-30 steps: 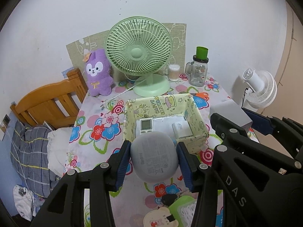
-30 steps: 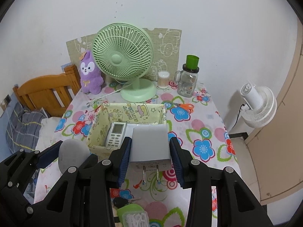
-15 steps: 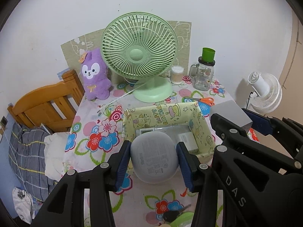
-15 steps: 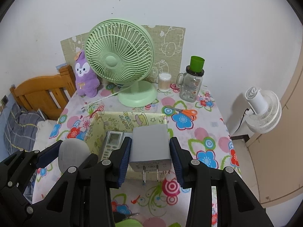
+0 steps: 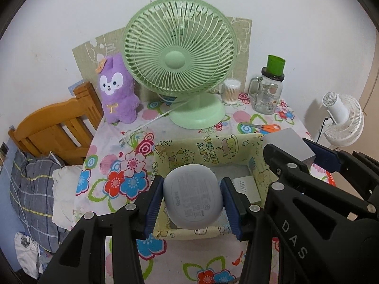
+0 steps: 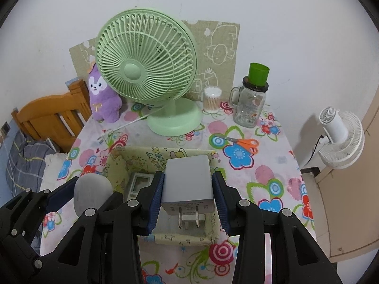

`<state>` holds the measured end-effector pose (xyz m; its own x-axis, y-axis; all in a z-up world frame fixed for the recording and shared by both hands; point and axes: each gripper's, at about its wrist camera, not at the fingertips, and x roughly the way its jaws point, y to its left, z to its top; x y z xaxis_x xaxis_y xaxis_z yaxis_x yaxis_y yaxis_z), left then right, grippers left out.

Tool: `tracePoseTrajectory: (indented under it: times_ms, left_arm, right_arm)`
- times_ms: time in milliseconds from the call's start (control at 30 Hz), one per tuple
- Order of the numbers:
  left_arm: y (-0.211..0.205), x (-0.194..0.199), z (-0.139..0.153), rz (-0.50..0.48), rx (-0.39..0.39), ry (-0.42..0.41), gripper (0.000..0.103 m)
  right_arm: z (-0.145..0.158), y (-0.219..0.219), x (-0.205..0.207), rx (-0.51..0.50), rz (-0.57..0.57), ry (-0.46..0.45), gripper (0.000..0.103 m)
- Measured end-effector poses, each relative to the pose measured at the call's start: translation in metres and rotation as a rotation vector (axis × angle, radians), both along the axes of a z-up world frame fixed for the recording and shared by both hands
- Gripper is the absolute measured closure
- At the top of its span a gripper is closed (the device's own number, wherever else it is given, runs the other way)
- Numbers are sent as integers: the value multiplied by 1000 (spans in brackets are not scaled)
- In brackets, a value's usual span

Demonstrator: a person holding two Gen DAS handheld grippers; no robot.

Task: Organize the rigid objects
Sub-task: 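Lower the case and charger into the box and open both tools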

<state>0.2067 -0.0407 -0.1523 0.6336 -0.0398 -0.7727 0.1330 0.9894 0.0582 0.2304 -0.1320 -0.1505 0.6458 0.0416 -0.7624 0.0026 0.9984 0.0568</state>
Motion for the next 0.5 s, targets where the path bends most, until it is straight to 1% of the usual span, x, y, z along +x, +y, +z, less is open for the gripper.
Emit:
tracePoseTrajectory:
  times_ms: [133, 200, 500]
  left_arm:
    - [0, 11, -13, -1, -5, 17, 52]
    - [1, 17, -22, -5, -10, 38, 52]
    - [2, 34, -57, -19, 6, 95, 52]
  right_arm:
    - [-13, 1, 11, 9, 10, 9, 59]
    - [-22, 1, 18, 16, 23, 21, 59]
    - [-61, 8, 40, 15, 77, 73, 59]
